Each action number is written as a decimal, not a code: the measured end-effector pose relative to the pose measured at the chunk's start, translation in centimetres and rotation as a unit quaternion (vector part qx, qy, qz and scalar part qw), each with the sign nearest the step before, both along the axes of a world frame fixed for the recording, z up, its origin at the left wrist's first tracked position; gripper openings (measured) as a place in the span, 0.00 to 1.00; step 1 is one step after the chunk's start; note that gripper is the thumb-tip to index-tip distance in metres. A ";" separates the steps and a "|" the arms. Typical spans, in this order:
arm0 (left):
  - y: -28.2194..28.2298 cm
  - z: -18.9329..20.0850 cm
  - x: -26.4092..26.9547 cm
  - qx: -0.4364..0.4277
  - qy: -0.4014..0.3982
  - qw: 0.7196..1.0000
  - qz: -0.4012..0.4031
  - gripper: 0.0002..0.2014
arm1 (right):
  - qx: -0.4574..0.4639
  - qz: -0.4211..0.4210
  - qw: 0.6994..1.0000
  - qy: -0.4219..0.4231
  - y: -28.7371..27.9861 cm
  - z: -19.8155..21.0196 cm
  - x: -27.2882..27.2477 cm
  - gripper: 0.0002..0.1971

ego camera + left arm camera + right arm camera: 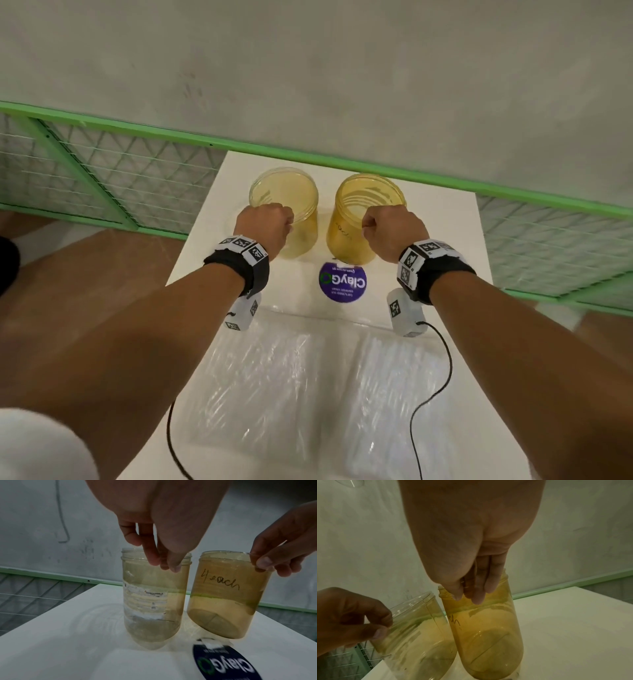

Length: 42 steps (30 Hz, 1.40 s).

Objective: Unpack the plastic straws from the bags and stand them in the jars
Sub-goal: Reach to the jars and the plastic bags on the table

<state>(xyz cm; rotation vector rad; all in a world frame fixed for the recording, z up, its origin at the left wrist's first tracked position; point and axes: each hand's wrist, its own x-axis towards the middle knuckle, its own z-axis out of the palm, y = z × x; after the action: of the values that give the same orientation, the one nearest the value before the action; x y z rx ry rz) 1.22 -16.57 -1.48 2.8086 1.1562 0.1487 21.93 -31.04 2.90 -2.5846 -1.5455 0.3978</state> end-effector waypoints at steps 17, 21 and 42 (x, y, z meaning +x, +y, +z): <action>-10.3 -1.7 -1.3 0.005 0.064 0.998 -0.021 0.09 | -0.038 -0.041 0.998 0.021 -11.3 -2.7 -1.5 0.09; -9.7 -1.5 -0.8 0.005 0.071 0.997 -0.013 0.11 | -0.042 -0.052 0.998 0.002 -10.6 -3.2 -1.8 0.09; -10.8 -10.1 -13.6 -0.280 0.129 0.874 0.375 0.50 | 0.031 0.105 0.977 0.185 -11.4 -7.2 -7.4 0.05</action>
<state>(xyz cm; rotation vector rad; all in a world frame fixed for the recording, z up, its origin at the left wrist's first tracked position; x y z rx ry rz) -12.43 -27.35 -11.63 1.7990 1.9160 -0.4496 14.57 -42.42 -4.28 -2.1491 -1.6583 0.7848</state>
